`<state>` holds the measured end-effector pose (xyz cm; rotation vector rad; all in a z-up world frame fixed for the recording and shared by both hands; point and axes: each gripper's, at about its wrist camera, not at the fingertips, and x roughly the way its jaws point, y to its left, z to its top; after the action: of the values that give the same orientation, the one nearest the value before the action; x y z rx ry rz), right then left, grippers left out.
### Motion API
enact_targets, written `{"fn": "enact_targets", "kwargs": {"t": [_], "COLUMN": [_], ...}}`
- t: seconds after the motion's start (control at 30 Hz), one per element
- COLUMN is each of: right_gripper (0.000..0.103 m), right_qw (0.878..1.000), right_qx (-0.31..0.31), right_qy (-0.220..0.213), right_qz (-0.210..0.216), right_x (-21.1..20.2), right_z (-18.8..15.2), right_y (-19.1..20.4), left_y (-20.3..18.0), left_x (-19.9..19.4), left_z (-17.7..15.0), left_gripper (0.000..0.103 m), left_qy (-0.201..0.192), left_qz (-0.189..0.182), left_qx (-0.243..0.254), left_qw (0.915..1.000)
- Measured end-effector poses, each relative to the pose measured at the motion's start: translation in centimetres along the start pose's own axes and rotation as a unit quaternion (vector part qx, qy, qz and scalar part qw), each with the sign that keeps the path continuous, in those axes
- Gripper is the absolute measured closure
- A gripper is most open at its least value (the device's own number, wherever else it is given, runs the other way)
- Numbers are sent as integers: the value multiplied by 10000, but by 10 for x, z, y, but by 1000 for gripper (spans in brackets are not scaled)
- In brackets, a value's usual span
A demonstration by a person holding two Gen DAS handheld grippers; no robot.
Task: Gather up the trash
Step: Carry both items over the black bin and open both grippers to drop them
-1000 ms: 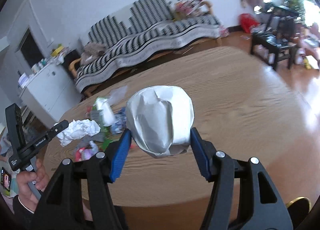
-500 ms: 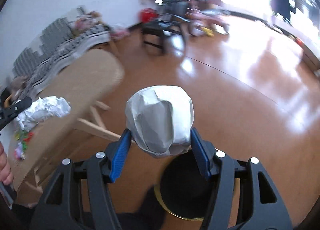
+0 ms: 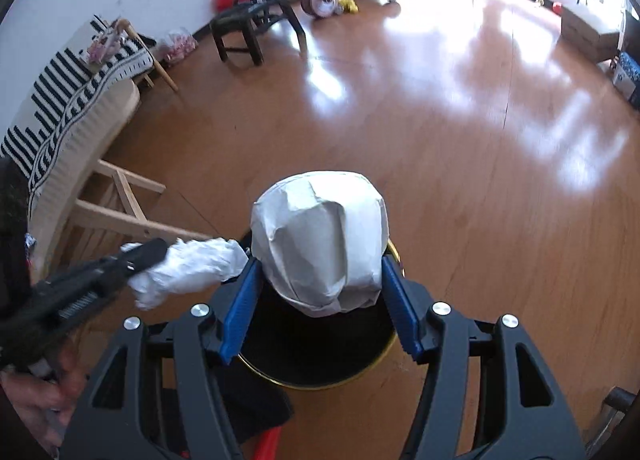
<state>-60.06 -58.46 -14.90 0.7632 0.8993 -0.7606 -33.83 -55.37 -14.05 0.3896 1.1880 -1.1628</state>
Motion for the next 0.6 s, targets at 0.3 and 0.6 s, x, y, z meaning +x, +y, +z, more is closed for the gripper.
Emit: {"fn": "enact_targets", "kwargs": {"t": [0.3,0.6], "right_gripper": [43,41], "right_qw": [9989,9983], "right_qx": [2,111], "right_qy": [452,534], "right_qz": [-81,-197], "right_x": [48,64], "right_z": [-14,-9], "right_y": [10,13], "left_y": [30,14], "left_x": [51,53], "left_z": [-22,-18], "left_gripper": [100,100], "left_qy": [264,203], "left_qz": [95,51], "left_qx": [209,457], "left_qw": [9994,9987]}}
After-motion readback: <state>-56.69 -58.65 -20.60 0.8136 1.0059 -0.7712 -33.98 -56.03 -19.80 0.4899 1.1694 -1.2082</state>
